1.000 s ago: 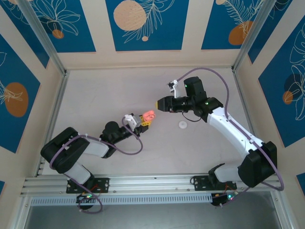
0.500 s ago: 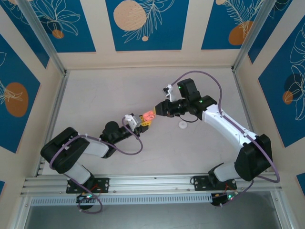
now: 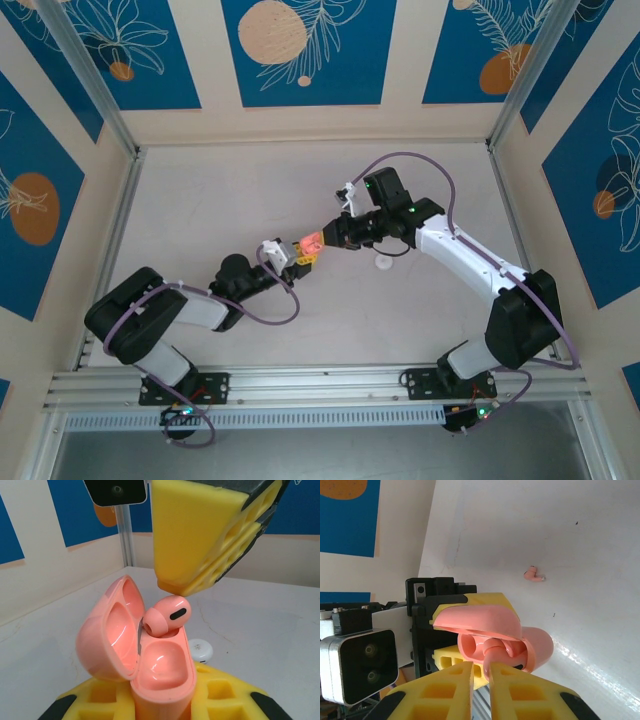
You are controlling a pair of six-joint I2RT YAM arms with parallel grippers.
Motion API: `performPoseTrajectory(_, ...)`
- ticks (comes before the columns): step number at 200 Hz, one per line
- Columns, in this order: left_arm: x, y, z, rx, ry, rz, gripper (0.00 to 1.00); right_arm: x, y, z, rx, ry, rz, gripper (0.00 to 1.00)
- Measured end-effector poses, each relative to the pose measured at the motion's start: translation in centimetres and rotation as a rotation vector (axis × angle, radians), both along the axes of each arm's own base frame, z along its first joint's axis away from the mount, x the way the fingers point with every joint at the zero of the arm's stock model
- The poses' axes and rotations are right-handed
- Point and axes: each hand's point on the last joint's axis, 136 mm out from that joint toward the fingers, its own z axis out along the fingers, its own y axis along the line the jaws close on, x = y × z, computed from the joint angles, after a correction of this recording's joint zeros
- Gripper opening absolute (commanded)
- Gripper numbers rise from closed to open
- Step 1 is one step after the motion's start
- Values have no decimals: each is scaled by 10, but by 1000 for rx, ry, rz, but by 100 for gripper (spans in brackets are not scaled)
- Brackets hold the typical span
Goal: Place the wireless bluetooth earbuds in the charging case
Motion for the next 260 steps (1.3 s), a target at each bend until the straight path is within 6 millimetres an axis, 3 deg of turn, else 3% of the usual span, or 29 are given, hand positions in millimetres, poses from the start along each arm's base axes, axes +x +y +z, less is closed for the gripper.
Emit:
performPoseTrajectory(90, -1, 1, 0, 3, 4, 0, 0, 3, -5, -6, -60, 0, -26, 22)
performPoseTrajectory(177, -1, 1, 1, 2, 2, 0, 0, 2, 5, 6, 1, -22, 6, 22)
performPoseTrajectory(260, -2, 1, 3, 3, 4, 0, 0, 1, -10, -10, -107, 4, -44, 26)
